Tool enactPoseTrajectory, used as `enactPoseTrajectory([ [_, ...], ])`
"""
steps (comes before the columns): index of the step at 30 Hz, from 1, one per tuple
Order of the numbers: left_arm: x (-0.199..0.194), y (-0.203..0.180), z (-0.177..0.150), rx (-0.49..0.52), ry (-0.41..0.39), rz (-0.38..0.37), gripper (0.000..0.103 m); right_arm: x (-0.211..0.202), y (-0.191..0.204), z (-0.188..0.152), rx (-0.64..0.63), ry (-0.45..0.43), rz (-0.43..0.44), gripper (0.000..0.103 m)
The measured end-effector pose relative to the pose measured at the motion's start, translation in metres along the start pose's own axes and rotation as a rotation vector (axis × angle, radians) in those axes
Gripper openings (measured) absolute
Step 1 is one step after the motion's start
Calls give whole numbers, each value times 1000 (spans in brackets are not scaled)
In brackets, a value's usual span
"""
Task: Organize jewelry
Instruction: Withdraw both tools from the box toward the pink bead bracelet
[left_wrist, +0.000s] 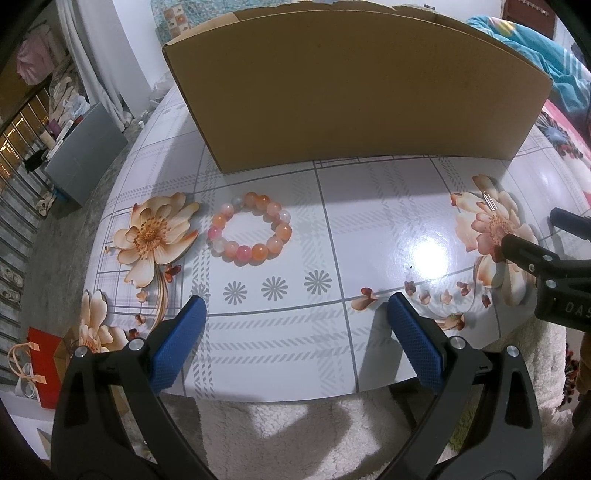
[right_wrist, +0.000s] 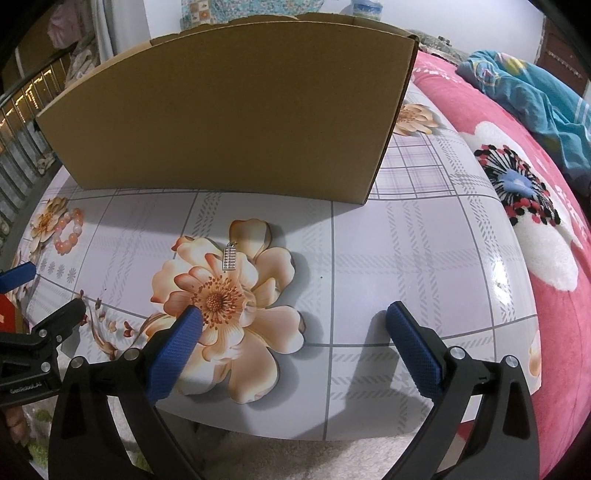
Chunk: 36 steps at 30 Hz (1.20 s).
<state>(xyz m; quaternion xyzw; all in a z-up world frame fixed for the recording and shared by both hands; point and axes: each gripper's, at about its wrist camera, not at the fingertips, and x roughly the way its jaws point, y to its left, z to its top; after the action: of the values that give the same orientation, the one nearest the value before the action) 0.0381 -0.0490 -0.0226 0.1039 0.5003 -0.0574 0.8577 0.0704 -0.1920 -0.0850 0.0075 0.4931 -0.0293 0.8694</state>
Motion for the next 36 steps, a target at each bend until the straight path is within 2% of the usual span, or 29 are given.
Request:
enactPoseTrajectory([
  [22,-1,0,0,-3,-1,-5,95,0,1,0,-1,0,1,96],
  [27,-1,-2,-1,29,-21,-2,96,0,1,-1,1,-4,1,96],
  [33,1,7,-2,97,-70,-95,96,1,1,0,0,-2,0,96],
  [36,-4,14,-4,104,-134,-133,96,0,1,0,1,-4,1,96],
])
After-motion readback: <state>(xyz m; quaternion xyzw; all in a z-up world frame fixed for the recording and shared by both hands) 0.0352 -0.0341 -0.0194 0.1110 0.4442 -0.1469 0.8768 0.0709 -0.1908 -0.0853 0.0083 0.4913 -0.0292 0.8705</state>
